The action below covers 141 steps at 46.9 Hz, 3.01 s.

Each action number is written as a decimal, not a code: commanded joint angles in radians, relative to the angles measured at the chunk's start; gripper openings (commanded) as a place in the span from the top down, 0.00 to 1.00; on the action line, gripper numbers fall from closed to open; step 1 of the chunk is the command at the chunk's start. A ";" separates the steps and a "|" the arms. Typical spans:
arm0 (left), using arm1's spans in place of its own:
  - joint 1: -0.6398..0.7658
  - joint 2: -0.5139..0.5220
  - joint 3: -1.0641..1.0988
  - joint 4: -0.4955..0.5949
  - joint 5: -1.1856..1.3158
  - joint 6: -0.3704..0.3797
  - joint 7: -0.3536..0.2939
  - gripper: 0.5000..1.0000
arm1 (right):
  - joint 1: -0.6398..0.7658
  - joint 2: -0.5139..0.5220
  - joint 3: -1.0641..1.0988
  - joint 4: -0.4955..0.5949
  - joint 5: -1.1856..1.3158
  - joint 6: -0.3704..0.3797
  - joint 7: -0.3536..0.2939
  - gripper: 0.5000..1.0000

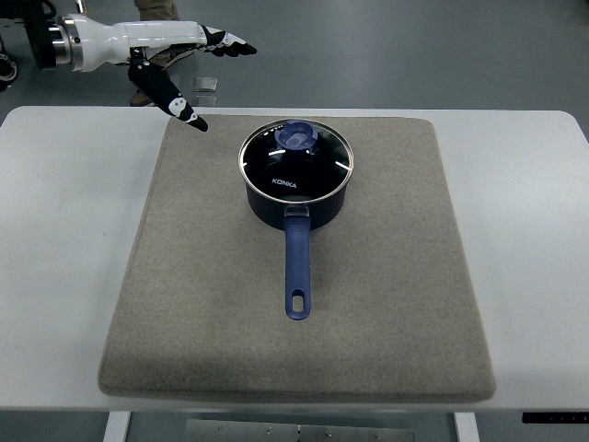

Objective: Open pot lid and place left with left hand
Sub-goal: 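Raise the left hand and reach over the saucepan toward the blue lid knob, then close the left hand fingers around the blue knob of the glass lid, then lift the glass lid off the saucepan with the left hand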

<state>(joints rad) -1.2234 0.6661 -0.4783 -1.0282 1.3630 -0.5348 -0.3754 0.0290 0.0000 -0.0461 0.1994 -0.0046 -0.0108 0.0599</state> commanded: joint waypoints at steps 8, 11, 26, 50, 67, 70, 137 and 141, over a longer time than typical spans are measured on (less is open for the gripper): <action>-0.031 -0.066 0.020 0.000 0.149 0.001 0.000 0.04 | 0.000 0.000 -0.001 0.002 0.000 0.000 0.000 0.17; -0.041 -0.089 0.021 0.000 0.183 0.001 0.001 0.04 | 0.000 0.000 0.000 0.000 0.000 0.000 0.000 0.17; -0.106 -0.184 0.086 0.013 0.275 0.001 0.003 0.05 | 0.000 0.000 0.000 0.000 0.000 0.000 0.000 0.17; -0.117 -0.293 0.112 0.096 0.412 0.001 0.007 0.20 | 0.000 0.000 0.000 0.000 0.000 0.000 0.000 0.17; -0.117 -0.349 0.112 0.146 0.415 0.003 0.010 0.26 | 0.000 0.000 -0.001 0.000 0.000 0.000 0.000 0.17; -0.119 -0.349 0.112 0.149 0.415 0.003 0.012 0.27 | 0.000 0.000 0.000 0.000 0.000 0.000 0.000 0.17; -0.120 -0.342 0.106 0.168 0.406 0.033 0.030 0.86 | 0.000 0.000 -0.001 0.000 0.000 0.000 0.000 0.17; -0.122 -0.336 0.099 0.166 0.406 0.032 0.030 0.98 | 0.000 0.000 0.000 0.000 0.000 0.000 0.000 0.17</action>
<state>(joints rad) -1.3415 0.3247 -0.3739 -0.8605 1.7688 -0.5015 -0.3451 0.0291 0.0000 -0.0462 0.1994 -0.0046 -0.0107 0.0598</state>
